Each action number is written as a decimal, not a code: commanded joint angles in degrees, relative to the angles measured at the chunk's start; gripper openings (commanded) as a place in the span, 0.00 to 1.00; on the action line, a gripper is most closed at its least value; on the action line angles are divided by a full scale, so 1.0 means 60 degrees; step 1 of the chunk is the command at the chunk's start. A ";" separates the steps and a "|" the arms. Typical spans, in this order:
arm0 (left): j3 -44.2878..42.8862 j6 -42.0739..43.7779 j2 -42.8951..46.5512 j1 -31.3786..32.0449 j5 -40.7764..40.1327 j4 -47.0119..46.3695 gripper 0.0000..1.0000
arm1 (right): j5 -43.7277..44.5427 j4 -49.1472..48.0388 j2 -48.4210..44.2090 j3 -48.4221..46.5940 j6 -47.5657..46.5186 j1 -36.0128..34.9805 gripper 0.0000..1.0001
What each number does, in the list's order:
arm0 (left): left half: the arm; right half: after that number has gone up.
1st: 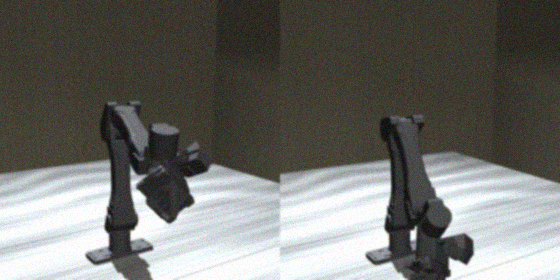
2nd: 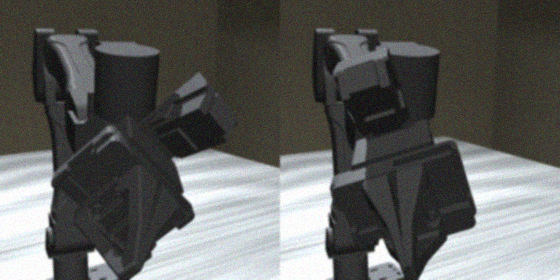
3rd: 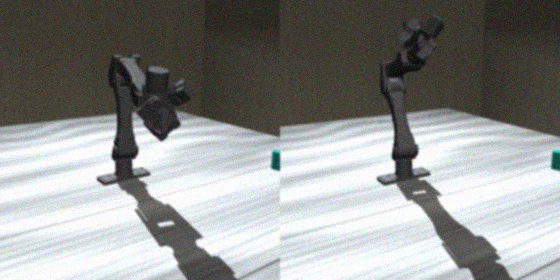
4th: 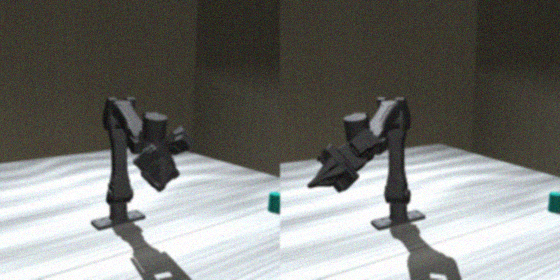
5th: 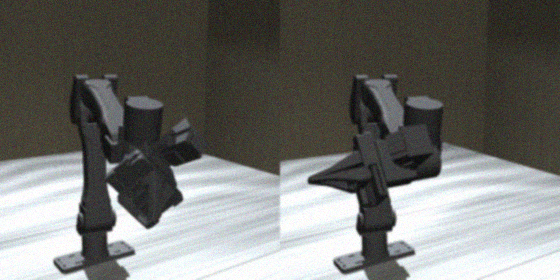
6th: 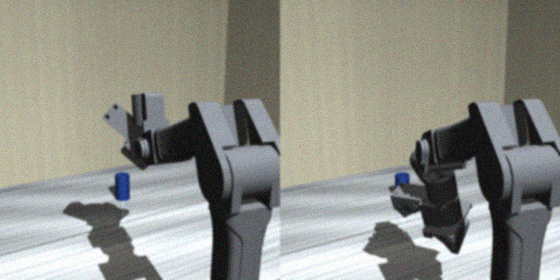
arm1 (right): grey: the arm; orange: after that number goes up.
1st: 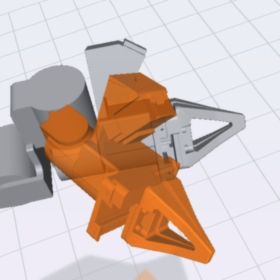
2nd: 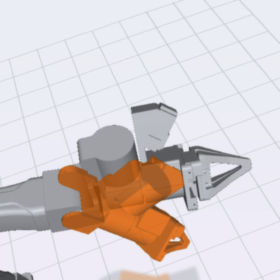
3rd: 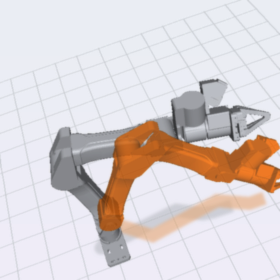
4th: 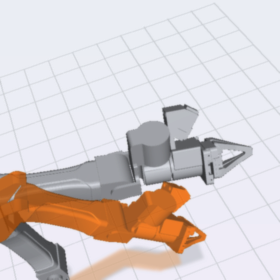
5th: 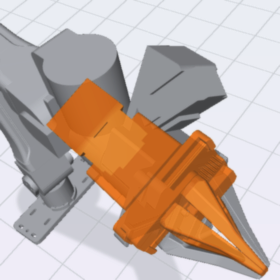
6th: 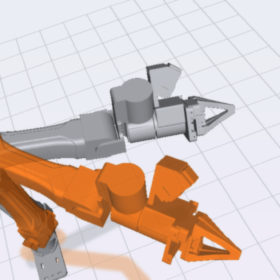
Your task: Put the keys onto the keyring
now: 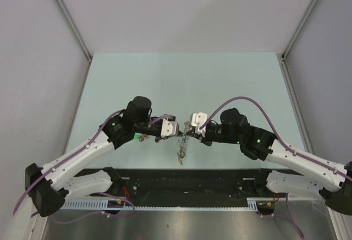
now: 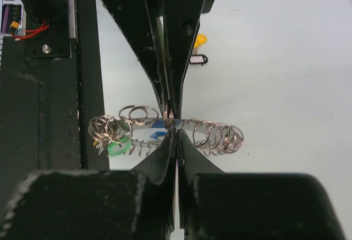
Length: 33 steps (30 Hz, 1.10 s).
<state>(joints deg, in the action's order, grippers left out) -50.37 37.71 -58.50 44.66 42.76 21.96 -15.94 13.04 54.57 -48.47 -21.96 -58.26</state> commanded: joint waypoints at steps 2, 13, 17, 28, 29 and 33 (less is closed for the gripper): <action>-0.0218 0.0057 -0.0050 0.0173 0.0797 -0.0334 0.00 | -0.0302 -0.1411 -0.0042 -0.0433 0.0129 -0.0017 0.00; -0.0131 -0.0104 0.0096 0.0173 0.0169 -0.0597 0.00 | 0.0005 -0.0724 -0.0349 -0.0433 0.0173 0.0027 0.00; 0.0016 -0.0338 0.0389 0.0144 -0.0855 -0.0817 0.00 | 0.0620 -0.0182 -0.0393 -0.0433 0.0553 0.0217 0.00; 0.0001 -0.1990 0.1048 -0.0340 -0.4633 -0.0979 0.00 | 0.3066 0.2160 0.0075 0.0004 0.4679 0.0701 0.30; 0.0059 -0.2168 0.1165 -0.0340 -0.4811 -0.0979 0.00 | 0.3256 0.2308 0.0090 0.0123 0.5018 0.0759 0.33; 0.0630 -0.2857 0.2071 -0.0340 -0.5514 -0.0993 0.00 | 0.3551 0.3244 0.0470 0.0665 0.6615 0.0993 0.37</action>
<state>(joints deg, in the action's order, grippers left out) -49.06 26.79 -51.81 42.94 16.88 19.07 0.40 24.93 55.27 -46.89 4.62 -53.71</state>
